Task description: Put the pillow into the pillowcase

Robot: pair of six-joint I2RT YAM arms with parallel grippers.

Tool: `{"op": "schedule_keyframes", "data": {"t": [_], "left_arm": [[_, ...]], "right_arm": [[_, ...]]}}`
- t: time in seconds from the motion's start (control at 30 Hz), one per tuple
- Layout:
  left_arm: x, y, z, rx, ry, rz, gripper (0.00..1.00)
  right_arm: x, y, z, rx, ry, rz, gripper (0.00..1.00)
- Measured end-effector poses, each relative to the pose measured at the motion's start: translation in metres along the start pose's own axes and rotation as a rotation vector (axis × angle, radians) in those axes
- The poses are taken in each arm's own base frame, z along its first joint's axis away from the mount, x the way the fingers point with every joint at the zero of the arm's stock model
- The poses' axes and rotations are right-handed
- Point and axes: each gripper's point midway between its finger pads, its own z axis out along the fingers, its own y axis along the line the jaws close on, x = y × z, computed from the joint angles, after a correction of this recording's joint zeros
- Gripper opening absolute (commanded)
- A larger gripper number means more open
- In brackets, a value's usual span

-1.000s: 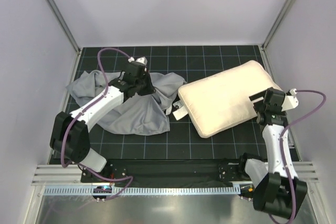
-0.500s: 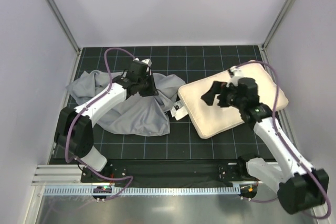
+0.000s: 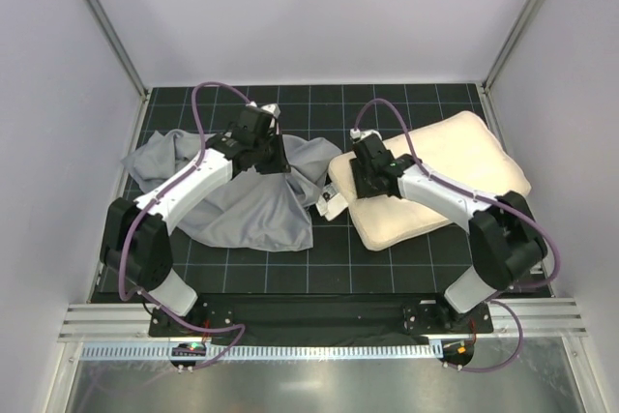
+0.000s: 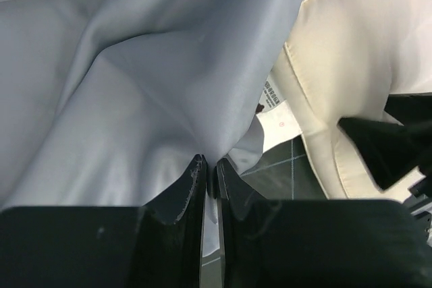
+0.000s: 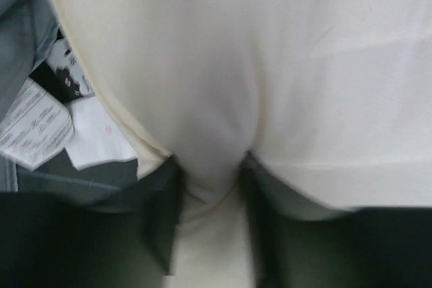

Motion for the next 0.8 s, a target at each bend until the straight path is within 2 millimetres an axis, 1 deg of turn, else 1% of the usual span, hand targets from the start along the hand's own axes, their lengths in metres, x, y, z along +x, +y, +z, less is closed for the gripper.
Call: {"op": "schedule_keyframes", "data": {"t": [0.03, 0.07, 0.13, 0.2, 0.3, 0.4, 0.5, 0.6, 0.67, 0.73, 0.8], "left_arm": [[-0.001, 0.000, 0.000, 0.000, -0.002, 0.001, 0.12], [-0.001, 0.000, 0.000, -0.001, -0.002, 0.002, 0.11], [0.000, 0.000, -0.001, -0.004, 0.000, 0.004, 0.08], [0.001, 0.001, -0.001, -0.007, 0.005, 0.006, 0.01], [0.001, 0.001, -0.002, -0.011, 0.009, 0.013, 0.00], [-0.003, -0.005, -0.005, 0.001, 0.004, 0.020, 0.00], [-0.014, -0.019, -0.009, 0.036, -0.014, 0.034, 0.00], [-0.028, -0.037, -0.017, 0.077, -0.044, 0.049, 0.00], [-0.036, -0.048, -0.021, 0.100, -0.062, 0.060, 0.00], [-0.042, -0.057, -0.024, 0.116, -0.076, 0.070, 0.00], [-0.044, -0.063, -0.026, 0.128, -0.083, 0.079, 0.00]], "right_arm": [[-0.001, -0.004, 0.003, 0.036, 0.009, 0.002, 0.12], [-0.002, -0.010, 0.005, 0.089, 0.019, 0.004, 0.04], [-0.009, -0.018, 0.005, 0.164, 0.017, 0.021, 0.04], [-0.015, -0.022, 0.001, 0.199, -0.001, 0.035, 0.04], [-0.016, -0.023, -0.013, 0.189, -0.023, 0.054, 0.04], [-0.014, -0.021, -0.036, 0.134, -0.052, 0.070, 0.04], [-0.017, -0.019, -0.072, 0.056, -0.101, 0.093, 0.04], [-0.025, -0.005, -0.106, -0.074, -0.170, 0.100, 0.04], [-0.027, 0.012, -0.125, -0.191, -0.197, 0.093, 0.04], [-0.023, 0.027, -0.133, -0.275, -0.193, 0.078, 0.04], [-0.012, 0.044, -0.131, -0.341, -0.158, 0.056, 0.04]]}}
